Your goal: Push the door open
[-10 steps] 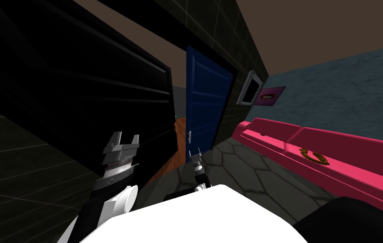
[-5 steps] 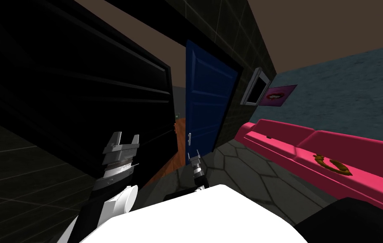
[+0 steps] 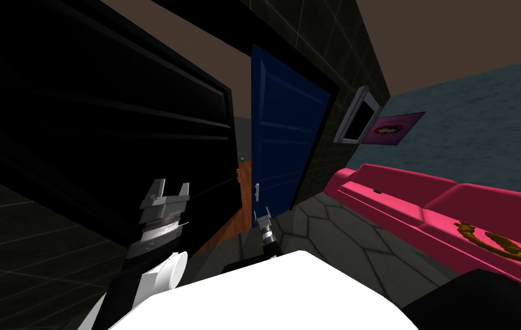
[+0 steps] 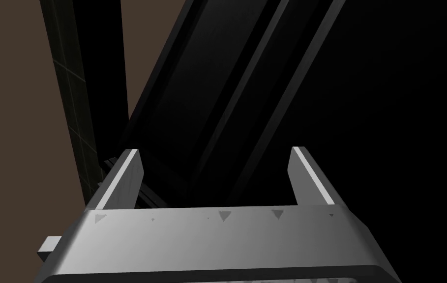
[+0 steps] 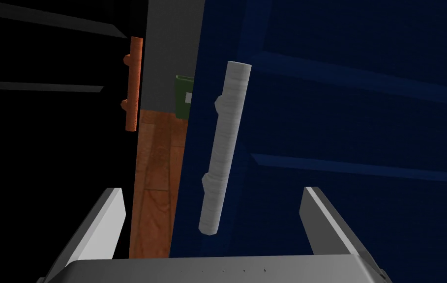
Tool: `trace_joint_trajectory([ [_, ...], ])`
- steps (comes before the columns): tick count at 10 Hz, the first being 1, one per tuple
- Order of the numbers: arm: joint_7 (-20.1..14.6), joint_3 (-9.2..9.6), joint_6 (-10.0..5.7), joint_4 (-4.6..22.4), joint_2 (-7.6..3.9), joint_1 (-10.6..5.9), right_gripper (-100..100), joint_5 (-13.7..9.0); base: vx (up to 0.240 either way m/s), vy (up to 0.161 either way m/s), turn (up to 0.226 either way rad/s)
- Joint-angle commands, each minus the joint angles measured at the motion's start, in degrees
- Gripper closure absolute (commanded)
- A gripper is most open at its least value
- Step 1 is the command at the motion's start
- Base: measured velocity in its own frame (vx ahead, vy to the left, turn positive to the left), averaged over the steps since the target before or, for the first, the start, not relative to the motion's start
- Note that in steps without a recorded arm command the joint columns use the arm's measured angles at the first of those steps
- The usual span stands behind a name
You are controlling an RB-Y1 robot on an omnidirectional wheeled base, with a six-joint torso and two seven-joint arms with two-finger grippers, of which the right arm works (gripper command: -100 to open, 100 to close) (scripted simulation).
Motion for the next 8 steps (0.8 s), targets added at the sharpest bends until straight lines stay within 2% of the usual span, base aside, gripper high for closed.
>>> trace_joint_trajectory([
  [1,-1.4,0.84,-0.44,2.2,0.35,-0.83,-100,-0.8,0.112,-0.08,0.068],
  [5,-3.7,2.27,-1.0,5.3,0.53,-1.85,-100,-2.1,0.065,-0.066,0.047],
  [8,-7.1,4.37,-1.83,9.9,0.89,-3.36,-100,-4.1,0.092,-0.095,0.09],
])
